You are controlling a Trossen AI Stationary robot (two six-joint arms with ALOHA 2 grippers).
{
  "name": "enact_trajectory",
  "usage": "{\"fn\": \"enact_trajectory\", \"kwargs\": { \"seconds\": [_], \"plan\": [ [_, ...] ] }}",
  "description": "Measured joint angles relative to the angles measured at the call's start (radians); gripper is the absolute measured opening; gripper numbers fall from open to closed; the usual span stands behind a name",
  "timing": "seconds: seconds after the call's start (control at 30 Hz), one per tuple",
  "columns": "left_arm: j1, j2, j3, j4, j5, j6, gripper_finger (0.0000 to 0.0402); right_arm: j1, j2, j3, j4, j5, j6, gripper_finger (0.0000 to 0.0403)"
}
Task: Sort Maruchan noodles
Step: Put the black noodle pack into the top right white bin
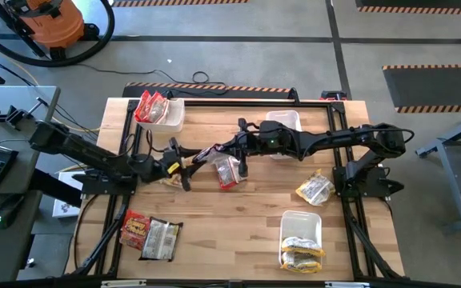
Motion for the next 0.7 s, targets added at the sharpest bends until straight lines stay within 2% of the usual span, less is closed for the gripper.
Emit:
{"fn": "enact_trajectory", "kwargs": {
  "seconds": [0.3,0.4,0.47,0.57,0.7],
  "plan": [
    [0.045,0.012,0.000,0.027,0.007,0.065,0.0017,0.000,0.000,0.000,0.003,0.031,0.012,0.0000],
    [0.061,0.011,0.000,0.033,0.007,0.079,0.0010,0.000,0.000,0.000,-0.012,0.087,0.022,0.0015],
    [0.072,0.011,0.000,0.023,0.007,0.077,0.0011,-0.001,-0.006,0.000,-0.067,0.116,0.002,0.0038],
    [0.093,0.011,0.000,-0.010,0.007,0.048,0.0005,-0.009,-0.044,0.000,-0.194,0.162,0.000,0.0089],
    [0.139,0.011,0.000,-0.087,0.044,-0.036,0.0004,-0.029,-0.115,0.000,-0.343,0.164,0.000,0.0167]
  ]
}}
